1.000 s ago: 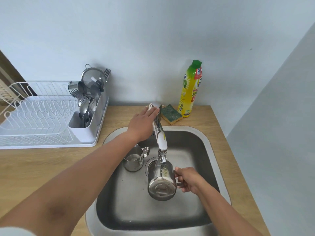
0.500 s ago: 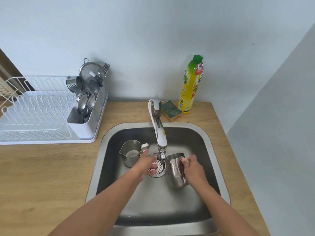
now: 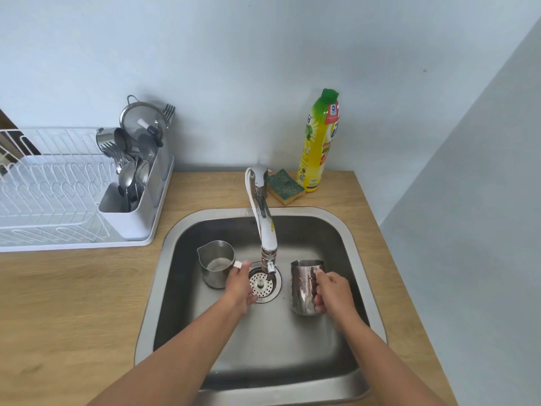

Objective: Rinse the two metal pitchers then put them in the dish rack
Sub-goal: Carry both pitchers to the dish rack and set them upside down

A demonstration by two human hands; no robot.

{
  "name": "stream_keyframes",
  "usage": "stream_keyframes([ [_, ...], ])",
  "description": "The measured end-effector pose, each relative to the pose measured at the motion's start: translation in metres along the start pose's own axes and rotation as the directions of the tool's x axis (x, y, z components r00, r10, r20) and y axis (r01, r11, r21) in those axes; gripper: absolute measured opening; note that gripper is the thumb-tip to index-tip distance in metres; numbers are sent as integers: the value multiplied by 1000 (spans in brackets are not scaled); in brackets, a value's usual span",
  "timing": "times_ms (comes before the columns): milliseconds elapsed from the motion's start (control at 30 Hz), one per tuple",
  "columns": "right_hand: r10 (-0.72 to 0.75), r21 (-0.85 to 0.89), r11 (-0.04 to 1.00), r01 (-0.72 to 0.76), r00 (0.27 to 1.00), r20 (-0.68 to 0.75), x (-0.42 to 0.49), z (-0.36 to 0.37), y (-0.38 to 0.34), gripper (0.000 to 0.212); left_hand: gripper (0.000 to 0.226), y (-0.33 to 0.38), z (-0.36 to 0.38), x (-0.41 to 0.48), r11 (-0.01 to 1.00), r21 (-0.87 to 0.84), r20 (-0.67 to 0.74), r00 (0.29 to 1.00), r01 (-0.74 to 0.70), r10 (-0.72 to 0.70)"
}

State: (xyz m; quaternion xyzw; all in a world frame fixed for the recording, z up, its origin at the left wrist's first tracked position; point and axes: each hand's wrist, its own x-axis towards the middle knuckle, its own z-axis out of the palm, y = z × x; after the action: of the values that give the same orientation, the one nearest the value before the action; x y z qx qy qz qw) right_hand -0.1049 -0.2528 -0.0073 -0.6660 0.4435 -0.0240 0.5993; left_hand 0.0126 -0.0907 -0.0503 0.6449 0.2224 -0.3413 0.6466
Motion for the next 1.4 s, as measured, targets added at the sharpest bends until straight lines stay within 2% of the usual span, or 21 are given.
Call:
stream_keyframes([
  [100, 54, 123, 990, -64, 995, 83, -5, 1, -2, 28, 26, -20, -20, -11, 998, 50, -63, 997, -43, 46],
  [200, 53, 149, 986, -78, 984, 170, -12, 4, -6, 26, 33, -26, -46, -24, 1000, 20, -18, 1000, -22, 23],
  [333, -16, 123, 992, -9, 979, 202, -28, 8, -9, 22, 32, -21, -74, -32, 999, 5, 50, 998, -34, 34],
  [433, -89, 92, 993, 76, 984, 155, -38, 11, -9, 24, 30, -12, -91, -37, 997, 53, 48, 997, -64, 61],
  [567, -243, -188, 945, 268, 959, 142, -52, 13, -8, 28, 31, -9, -113, -42, 982, 109, 70, 987, -154, 147],
  [667, -320, -478, 788, 387, 922, 218, -61, 16, -5, 24, 31, -7, -122, -53, 956, 155, 136, 964, -249, 229],
  [733, -337, -618, 658, 431, 902, 270, -67, 18, -2, 22, 32, -2, -125, -60, 903, 257, 149, 937, -344, 315],
  [767, -354, -658, 598, 457, 888, 294, -71, 20, -1, 23, 33, 1, -128, -61, 828, 369, 150, 907, -421, 394],
  [833, -401, -716, 481, 506, 853, 333, -81, 24, 0, 24, 32, 4, -135, -62, 561, 625, 205, 808, -543, 552],
  [933, -454, -801, 243, 547, 794, 404, -92, 29, 3, 26, 20, 9, -145, -69, 181, 792, 342, 669, -583, 660],
  [1000, -438, -848, 53, 528, 775, 455, -101, 35, 5, 25, 19, 13, -150, -75, -115, 818, 487, 570, -564, 662],
  [1033, -418, -859, -44, 510, 772, 479, -105, 37, 6, 25, 21, 16, -152, -77, -230, 808, 544, 540, -542, 642],
  [1100, -370, -855, -196, 480, 772, 517, -114, 42, 9, 27, 23, 21, -156, -81, -411, 765, 637, 488, -497, 597],
  [1167, -341, -833, -297, 467, 763, 549, -124, 45, 13, 29, 19, 24, -159, -85, -591, 680, 733, 419, -435, 536],
  [1267, -354, -788, -422, 449, 719, 599, -136, 47, 20, 29, 10, 26, -162, -94, -746, 573, 810, 370, -339, 454],
  [1400, -345, -743, -512, 431, 689, 637, -150, 46, 25, 29, 14, 27, -168, -106, -826, 497, 854, 316, -265, 413],
])
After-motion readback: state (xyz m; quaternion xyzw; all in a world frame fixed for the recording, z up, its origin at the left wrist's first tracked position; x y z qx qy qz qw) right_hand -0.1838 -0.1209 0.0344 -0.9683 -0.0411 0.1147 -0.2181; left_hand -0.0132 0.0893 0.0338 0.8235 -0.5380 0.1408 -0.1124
